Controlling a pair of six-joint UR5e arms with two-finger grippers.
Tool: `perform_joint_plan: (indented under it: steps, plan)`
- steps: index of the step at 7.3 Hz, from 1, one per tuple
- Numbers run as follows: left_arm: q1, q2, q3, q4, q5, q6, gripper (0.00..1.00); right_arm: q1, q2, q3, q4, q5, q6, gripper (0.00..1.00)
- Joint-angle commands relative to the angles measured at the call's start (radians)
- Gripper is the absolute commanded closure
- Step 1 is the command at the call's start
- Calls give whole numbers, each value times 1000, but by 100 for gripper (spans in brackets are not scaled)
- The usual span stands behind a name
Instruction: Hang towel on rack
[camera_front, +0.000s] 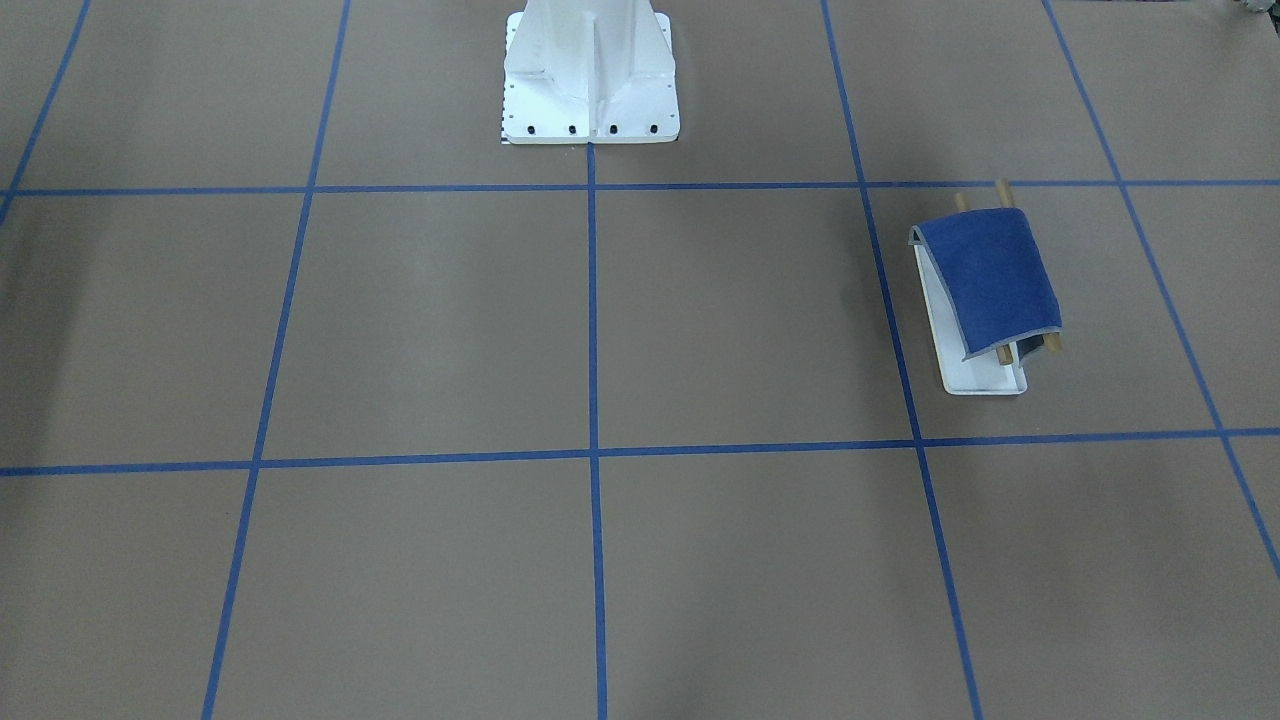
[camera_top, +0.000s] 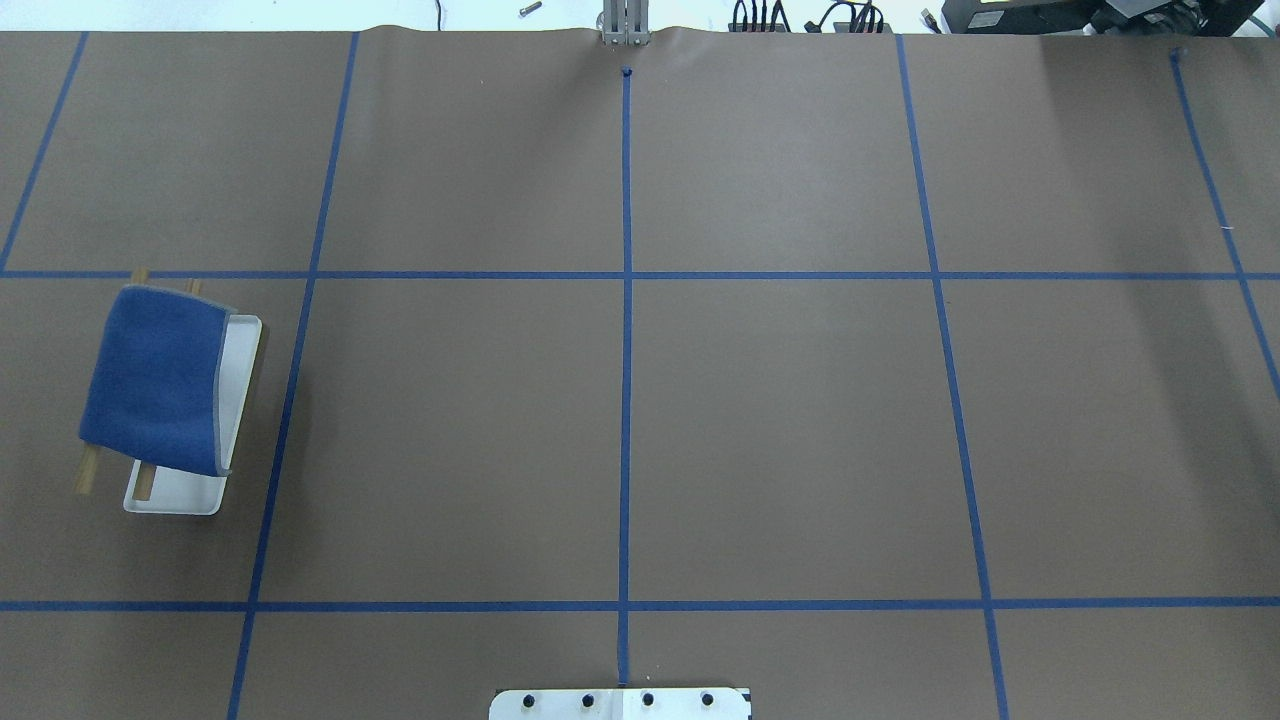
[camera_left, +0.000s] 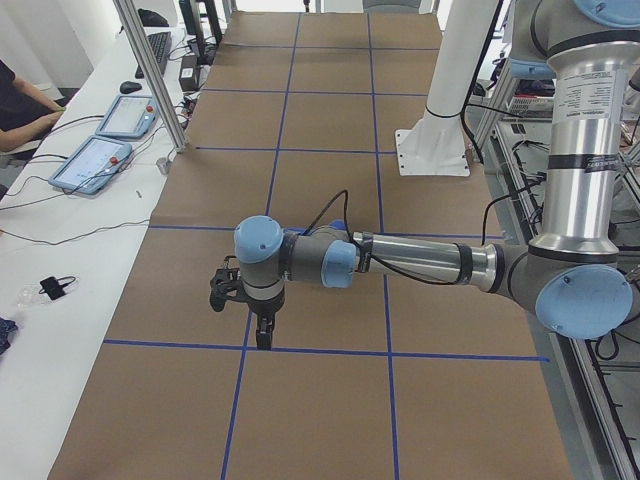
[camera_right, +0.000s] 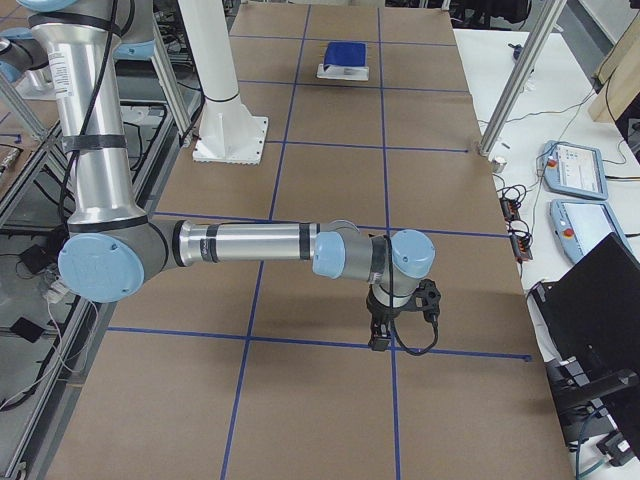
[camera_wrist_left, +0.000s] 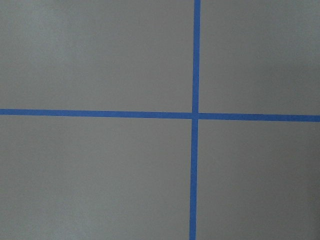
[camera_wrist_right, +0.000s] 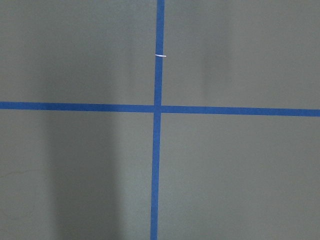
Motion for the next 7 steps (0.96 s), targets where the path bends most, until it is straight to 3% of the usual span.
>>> perform_joint_plan:
  steps: [1,7]
  plan:
    - [0,-3,0,0,0,-1,1,0,4,2,0,0,0,0]
    - [0,-10,0,0,0,-1,1,0,13,8,17,5,0,0]
